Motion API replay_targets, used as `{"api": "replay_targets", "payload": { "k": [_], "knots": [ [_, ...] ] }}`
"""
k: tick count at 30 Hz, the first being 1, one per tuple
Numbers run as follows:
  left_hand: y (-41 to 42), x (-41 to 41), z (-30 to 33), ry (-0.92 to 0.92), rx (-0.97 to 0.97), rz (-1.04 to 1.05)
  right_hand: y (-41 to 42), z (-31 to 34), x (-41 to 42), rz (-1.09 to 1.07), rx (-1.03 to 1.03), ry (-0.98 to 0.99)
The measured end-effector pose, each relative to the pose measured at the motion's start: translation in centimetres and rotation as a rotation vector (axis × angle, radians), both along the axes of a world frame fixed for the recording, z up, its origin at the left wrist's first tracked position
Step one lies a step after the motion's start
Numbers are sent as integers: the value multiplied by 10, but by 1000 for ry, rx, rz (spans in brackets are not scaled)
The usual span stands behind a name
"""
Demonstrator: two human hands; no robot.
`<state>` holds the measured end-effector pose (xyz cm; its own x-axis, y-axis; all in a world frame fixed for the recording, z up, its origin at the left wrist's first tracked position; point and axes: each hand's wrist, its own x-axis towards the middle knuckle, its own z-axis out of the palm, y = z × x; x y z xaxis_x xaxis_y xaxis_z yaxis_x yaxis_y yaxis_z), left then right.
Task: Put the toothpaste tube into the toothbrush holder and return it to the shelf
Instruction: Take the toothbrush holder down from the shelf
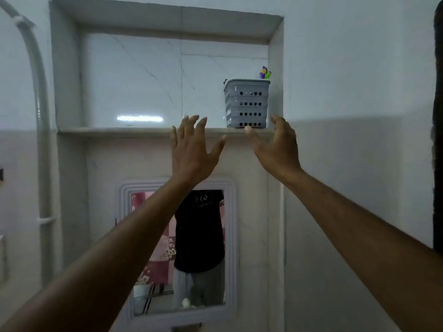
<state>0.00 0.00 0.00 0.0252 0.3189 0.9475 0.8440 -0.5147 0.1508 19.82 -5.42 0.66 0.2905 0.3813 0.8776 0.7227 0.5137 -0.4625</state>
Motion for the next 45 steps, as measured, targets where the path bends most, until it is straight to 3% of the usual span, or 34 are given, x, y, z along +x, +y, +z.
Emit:
{"api": "replay_targets", "payload": {
  "k": [4,9,12,19,25,30,34,45],
  "knots": [
    [33,6,13,16,-11,48,28,21,-8,-125,14,-41],
    [64,7,2,-37,220,97,58,35,-15,-213,78,-43],
    [67,13,1,-88,246,91,71,45,-17,-223,72,-3],
    [56,14,6,-82,173,113,75,61,-20,-147,-31,73],
    [30,16,18,-110,-9,49,42,53,-15,-79,92,140],
    [-7,27,17,-230,-21,-185,-2,39,-6,71,231,182],
    [-33,24,-26,-175,-42,-209,-35,-4,3,105,234,183],
    [-77,-14,-228,-163,-484,-323,-61,-237,9,199,-154,274]
  ]
}}
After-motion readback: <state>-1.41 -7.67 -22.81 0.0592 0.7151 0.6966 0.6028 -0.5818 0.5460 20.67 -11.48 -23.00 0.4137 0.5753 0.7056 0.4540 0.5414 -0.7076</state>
